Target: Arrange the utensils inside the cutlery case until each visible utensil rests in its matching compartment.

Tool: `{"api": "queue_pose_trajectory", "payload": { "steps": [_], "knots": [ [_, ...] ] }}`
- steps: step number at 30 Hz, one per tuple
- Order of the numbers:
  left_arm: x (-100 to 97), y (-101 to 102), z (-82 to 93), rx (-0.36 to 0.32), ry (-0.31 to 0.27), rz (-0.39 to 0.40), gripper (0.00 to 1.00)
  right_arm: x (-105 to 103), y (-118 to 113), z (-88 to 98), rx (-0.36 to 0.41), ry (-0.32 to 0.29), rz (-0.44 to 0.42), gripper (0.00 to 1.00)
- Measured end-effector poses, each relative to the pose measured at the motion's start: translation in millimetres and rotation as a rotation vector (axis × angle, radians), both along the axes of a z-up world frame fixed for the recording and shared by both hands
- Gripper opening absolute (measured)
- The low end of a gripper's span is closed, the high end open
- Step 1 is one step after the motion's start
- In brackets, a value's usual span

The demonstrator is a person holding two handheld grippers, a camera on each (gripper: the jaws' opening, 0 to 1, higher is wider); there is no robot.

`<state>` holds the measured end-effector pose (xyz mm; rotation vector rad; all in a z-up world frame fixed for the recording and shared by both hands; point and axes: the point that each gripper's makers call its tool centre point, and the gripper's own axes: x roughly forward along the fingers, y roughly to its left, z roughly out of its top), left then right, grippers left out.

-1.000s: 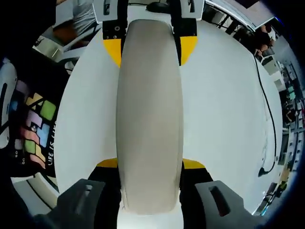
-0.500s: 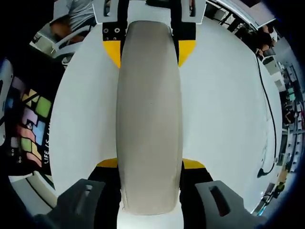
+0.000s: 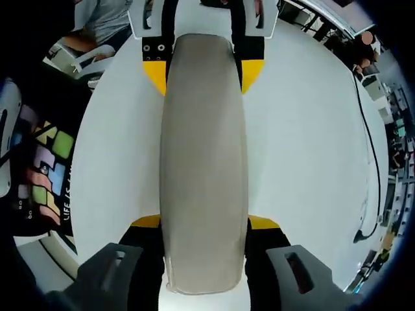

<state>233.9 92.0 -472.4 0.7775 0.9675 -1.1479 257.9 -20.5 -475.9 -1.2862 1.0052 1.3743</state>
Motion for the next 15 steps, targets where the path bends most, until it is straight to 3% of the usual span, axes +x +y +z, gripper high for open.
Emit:
{"api": "queue_pose_trajectory", "payload": {
  "steps": [15],
  "knots": [
    [1.0,1.7,-1.4,-0.017,0.013,0.008,0.49,1.4,-0.2,-0.6,0.003,0.016,0.014,0.48]
  ]
}}
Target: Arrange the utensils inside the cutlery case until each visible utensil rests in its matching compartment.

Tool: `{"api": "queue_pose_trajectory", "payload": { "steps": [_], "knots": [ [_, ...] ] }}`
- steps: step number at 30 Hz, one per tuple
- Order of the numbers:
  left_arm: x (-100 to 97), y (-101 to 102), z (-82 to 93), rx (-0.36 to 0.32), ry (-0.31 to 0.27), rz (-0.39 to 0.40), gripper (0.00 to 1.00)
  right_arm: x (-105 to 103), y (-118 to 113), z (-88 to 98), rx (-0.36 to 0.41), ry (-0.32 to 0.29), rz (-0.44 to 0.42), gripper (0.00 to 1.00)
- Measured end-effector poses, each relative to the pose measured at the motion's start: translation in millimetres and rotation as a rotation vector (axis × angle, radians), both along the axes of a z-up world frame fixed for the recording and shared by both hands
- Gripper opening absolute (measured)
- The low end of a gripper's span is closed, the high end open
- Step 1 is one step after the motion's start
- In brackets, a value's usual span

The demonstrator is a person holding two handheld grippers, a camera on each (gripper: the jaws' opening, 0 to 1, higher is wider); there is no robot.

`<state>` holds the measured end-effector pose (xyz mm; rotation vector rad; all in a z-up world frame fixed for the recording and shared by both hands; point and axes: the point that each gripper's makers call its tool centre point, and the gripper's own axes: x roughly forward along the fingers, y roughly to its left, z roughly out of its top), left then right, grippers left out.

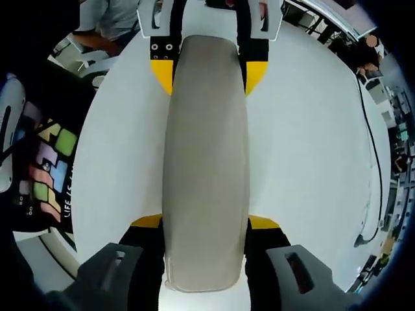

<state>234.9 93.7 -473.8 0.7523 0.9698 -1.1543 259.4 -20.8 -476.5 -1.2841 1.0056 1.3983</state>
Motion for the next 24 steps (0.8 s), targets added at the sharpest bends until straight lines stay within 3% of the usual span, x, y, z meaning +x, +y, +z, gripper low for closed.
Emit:
{"api": "queue_pose_trajectory", "payload": {
  "steps": [11,24],
  "knots": [
    [0.8,-2.7,-0.6,0.020,0.010,-0.022,0.46,-1.4,-0.9,0.2,0.006,0.003,-0.005,0.45],
    [1.1,-4.2,0.0,-0.021,0.045,0.006,0.46,-4.3,-1.2,1.4,0.058,-0.010,-0.016,0.47]
  ]
}}
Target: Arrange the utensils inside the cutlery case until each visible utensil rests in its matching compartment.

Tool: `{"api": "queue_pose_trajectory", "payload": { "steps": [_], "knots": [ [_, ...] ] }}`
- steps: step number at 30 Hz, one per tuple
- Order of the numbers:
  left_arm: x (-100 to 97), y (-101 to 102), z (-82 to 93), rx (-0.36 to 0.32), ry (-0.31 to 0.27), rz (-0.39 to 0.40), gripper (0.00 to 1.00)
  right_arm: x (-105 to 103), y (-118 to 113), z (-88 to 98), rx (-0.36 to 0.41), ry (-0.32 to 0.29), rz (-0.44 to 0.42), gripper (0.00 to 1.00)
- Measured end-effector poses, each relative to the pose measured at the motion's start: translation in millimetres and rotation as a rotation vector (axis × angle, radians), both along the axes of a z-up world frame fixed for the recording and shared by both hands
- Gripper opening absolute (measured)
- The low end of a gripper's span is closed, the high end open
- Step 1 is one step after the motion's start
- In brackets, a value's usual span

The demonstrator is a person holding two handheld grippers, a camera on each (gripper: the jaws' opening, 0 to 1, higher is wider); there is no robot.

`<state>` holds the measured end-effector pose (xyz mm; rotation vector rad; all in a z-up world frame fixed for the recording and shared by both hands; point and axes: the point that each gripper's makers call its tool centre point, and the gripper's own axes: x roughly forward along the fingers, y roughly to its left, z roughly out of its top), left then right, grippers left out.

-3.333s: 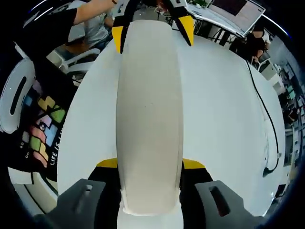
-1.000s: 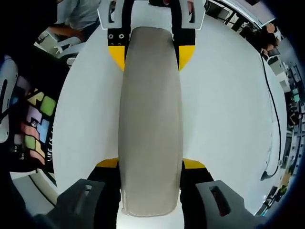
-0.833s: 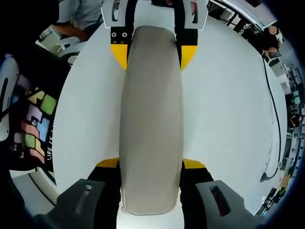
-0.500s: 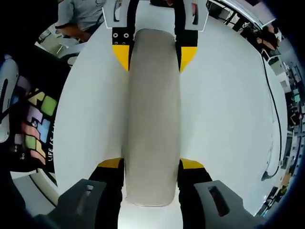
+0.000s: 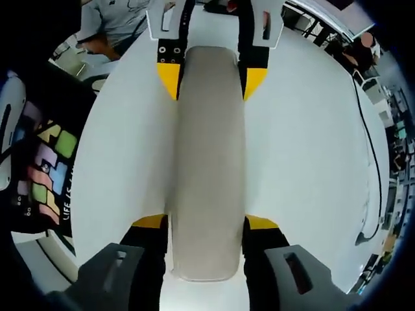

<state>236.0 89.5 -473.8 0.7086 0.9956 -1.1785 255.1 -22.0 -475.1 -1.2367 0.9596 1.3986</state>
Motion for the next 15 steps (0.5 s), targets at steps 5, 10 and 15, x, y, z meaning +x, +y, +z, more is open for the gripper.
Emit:
{"api": "queue_pose_trajectory", "payload": {
  "steps": [5,10,15],
  "knots": [
    [0.8,-1,1.0,-0.022,0.028,0.018,0.46,5,-6,5.9,0.034,-0.034,-0.011,0.42],
    [0.4,-2,0.2,-0.021,0.019,0.011,0.46,5,-12,17.1,0.059,-0.032,-0.021,0.42],
    [-0.1,-2,-0.3,-0.008,0.011,0.006,0.46,1,-20,29.9,0.081,-0.028,-0.029,0.42]
  ]
}}
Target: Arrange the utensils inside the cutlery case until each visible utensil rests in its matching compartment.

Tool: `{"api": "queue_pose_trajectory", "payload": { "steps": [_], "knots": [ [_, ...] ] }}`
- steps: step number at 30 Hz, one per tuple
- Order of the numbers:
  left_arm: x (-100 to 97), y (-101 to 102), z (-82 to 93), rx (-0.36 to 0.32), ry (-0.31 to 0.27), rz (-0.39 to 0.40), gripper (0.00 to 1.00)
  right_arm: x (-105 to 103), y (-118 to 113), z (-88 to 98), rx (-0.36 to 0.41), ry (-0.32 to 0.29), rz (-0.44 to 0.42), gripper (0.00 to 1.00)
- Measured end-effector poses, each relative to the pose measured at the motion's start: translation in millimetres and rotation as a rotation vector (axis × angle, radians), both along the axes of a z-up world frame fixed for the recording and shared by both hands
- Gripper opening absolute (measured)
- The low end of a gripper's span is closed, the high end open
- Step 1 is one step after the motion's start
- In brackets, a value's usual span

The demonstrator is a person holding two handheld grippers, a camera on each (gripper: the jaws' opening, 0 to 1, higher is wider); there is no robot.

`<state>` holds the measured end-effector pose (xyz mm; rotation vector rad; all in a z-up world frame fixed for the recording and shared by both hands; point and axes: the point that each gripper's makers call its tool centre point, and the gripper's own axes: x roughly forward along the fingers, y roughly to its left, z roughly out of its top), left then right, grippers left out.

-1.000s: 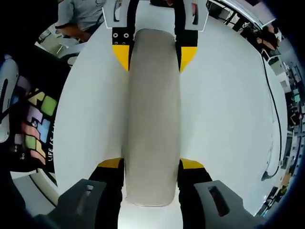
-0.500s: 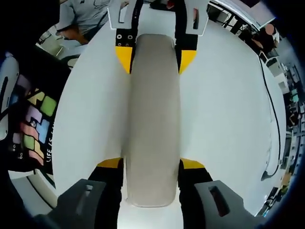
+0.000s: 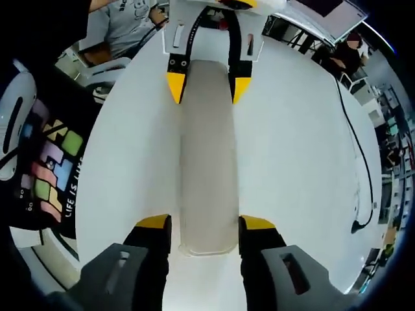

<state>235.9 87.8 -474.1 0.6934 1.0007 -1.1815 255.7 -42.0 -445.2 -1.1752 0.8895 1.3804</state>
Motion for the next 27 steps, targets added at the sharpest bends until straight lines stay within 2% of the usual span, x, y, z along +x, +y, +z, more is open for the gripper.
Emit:
{"api": "queue_pose_trajectory", "payload": {
  "steps": [7,10,17,22,27],
  "knots": [
    [0.8,2,0.6,-0.003,-0.001,-0.006,0.46,8,-8,9.7,0.000,-0.001,-0.026,0.33],
    [2.3,6,1.2,-0.016,0.003,-0.010,0.46,14,-8,10.3,0.001,-0.014,-0.031,0.26],
    [4.8,8,1.6,-0.026,-0.001,-0.011,0.46,15,-10,8.6,-0.003,-0.025,-0.032,0.25],
    [5.7,8,1.6,-0.021,-0.006,-0.017,0.46,20,-7,8.9,0.005,-0.034,-0.034,0.18],
    [6.2,8,1.8,-0.038,-0.006,-0.019,0.46,15,-7,3.2,-0.001,-0.004,-0.039,0.13]
  ]
}}
